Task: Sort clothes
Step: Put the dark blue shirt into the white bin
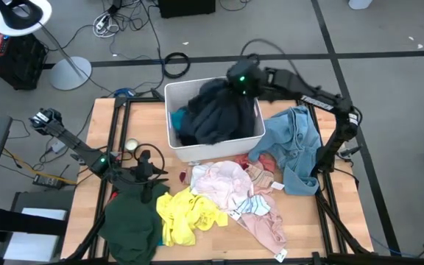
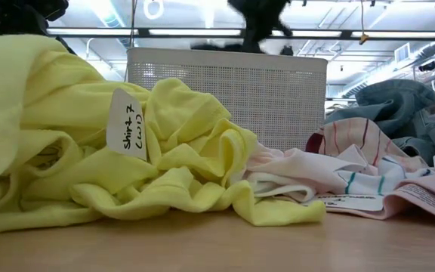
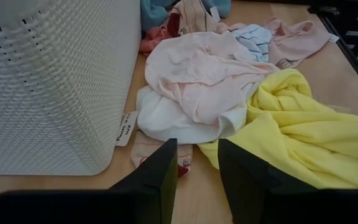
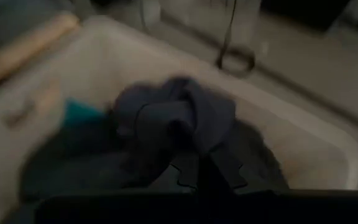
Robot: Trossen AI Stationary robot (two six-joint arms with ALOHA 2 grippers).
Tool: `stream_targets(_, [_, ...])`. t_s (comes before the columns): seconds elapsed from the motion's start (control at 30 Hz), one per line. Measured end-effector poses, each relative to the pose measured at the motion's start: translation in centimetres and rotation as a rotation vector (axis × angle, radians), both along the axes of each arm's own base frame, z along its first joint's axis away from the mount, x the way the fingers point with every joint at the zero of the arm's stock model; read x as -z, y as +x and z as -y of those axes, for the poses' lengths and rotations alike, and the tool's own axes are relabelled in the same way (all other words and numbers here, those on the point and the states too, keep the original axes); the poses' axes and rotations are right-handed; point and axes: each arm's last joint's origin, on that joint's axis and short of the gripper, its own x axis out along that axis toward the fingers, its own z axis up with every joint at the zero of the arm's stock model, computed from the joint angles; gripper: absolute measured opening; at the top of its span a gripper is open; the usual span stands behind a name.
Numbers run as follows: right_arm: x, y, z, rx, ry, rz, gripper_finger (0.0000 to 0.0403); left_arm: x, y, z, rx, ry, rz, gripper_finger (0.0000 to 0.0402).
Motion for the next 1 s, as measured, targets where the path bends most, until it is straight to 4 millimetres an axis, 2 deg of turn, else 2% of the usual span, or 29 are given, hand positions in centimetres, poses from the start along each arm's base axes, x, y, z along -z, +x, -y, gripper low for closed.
stream_targets(0.33, [12.4,1.3,2.1,0.025,0.213,-0.184,0.0013,0.0,0.0,0.0,0.000,0.001,0.000,0.0121])
stream_targets(0.43, [15.4,2.1,2.7,-0.018,0.282,-0.230,0.0022,0.0,0.0,0.0,0.000,0.001,-0.001,0.0121])
stream_targets(0.63, [19.9,4.0,3.8,-0.120,0.316,-0.367,0.0033,0.0,0.0,0.0,-0.001,0.001,-0.001,0.0121])
stream_targets(0.8, [22.7,4.4,4.6,-0.128,0.363,-0.424,0.0037,0.0,0.0,0.0,-0.001,0.004,-0.004,0.0121])
stream_targets(0.9, [22.8,4.3,4.9,-0.144,0.393,-0.414,0.0056,0.0,0.0,0.0,-0.001,0.004,-0.005,0.0121])
stream_targets(1.0, [22.0,4.0,5.0,-0.151,0.400,-0.393,0.0088,0.1,0.0,0.0,-0.001,0.006,-0.007,0.0121])
